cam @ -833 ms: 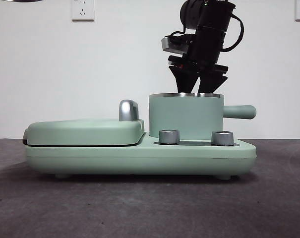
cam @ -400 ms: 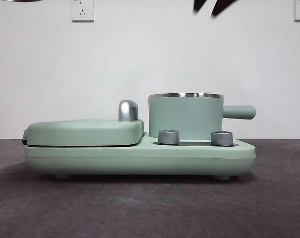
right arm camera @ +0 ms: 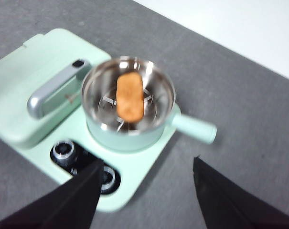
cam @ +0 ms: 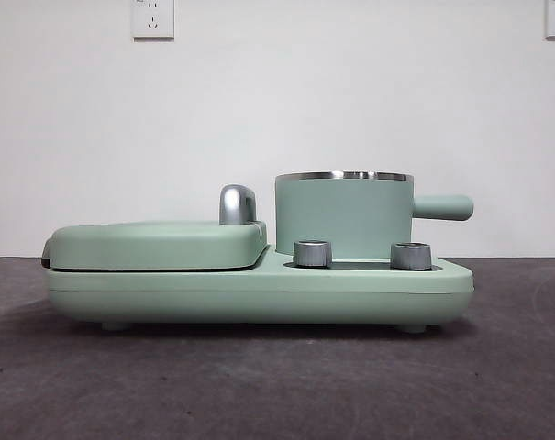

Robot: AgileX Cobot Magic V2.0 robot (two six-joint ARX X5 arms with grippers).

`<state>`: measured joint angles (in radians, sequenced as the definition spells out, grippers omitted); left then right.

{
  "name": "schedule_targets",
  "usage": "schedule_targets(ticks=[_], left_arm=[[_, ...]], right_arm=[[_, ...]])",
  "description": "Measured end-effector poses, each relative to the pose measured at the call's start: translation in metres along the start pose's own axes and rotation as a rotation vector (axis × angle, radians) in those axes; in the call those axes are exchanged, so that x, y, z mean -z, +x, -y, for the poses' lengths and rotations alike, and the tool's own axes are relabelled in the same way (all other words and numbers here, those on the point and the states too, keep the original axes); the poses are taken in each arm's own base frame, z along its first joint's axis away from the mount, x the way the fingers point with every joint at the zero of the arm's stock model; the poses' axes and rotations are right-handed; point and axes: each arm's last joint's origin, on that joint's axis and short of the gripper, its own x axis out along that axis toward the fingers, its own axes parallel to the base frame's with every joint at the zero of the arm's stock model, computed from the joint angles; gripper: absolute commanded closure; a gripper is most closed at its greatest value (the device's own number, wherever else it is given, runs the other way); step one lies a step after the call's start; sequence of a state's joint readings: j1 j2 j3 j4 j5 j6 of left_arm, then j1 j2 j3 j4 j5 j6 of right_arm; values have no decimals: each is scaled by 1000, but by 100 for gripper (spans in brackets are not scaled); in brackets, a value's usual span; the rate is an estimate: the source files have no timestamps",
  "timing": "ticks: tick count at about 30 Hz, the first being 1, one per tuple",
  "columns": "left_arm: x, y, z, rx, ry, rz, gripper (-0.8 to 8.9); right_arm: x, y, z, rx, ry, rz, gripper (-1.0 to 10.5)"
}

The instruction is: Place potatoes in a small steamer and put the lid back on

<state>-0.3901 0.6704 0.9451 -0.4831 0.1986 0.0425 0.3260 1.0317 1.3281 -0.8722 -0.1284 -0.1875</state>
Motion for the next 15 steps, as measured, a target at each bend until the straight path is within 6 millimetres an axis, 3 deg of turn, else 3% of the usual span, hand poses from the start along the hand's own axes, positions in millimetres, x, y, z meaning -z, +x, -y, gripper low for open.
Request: schedule_targets(ticks=[7, 15], left_arm=[[-1, 22, -3, 49, -19, -17, 799], [-7, 57, -1, 109, -3, 39, 799]], right_arm=[[74, -7, -15, -9, 58, -49, 649], [119, -37, -28, -3, 109, -7, 649]])
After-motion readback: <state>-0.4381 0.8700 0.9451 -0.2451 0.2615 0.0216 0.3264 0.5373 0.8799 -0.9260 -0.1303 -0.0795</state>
